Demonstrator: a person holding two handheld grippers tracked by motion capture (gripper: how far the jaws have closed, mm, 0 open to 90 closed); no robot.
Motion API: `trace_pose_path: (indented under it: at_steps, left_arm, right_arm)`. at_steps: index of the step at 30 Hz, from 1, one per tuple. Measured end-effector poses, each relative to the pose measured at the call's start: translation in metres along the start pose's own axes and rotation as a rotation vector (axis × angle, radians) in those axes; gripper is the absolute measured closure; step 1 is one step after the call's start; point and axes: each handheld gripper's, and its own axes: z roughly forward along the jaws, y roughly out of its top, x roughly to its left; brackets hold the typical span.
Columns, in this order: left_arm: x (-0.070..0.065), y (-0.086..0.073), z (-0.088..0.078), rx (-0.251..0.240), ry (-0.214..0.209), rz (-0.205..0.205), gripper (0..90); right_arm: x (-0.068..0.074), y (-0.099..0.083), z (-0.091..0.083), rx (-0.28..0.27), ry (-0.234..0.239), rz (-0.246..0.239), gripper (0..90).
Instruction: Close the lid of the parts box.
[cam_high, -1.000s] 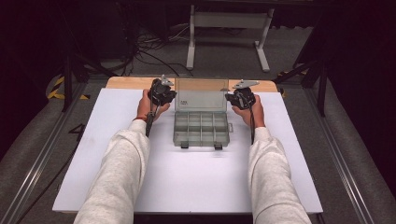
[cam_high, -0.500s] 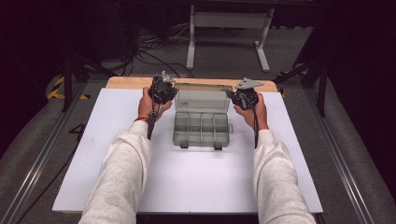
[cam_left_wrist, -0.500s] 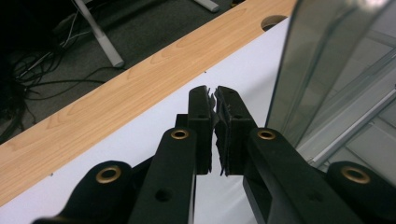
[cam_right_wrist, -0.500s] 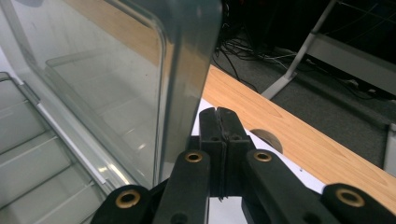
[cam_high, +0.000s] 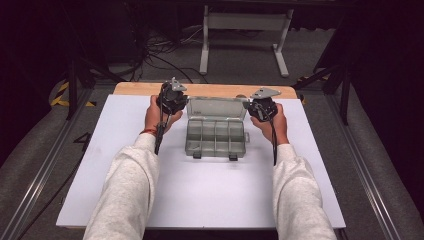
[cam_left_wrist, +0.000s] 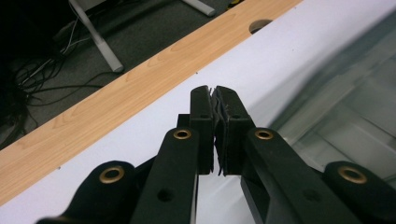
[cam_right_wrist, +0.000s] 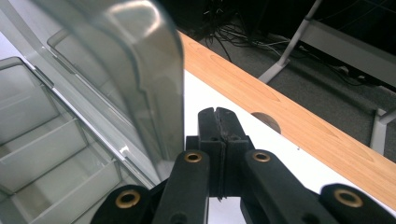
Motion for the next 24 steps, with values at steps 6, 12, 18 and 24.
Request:
trace_pose_path:
  at_steps: [6, 12, 18, 24]
  left_arm:
    - [-0.003, 0.002, -0.003, -0.001, 0.004, 0.015, 85.8]
    - [-0.005, 0.002, -0.005, 0.007, 0.017, 0.025, 85.2]
    - [-0.008, 0.001, -0.003, 0.011, 0.026, 0.032, 86.4]
    - [-0.010, 0.000, -0.006, 0.010, 0.011, 0.043, 89.4]
  right_arm:
    - [0.001, 0.000, -0.006, 0.005, 0.001, -0.005, 90.0]
    - [0.002, -0.002, -0.008, 0.001, 0.012, 0.012, 90.0]
    - [0.002, -0.003, -0.010, 0.012, 0.028, 0.025, 90.0]
    - [0.002, -0.006, -0.012, 0.010, 0.035, 0.036, 90.0]
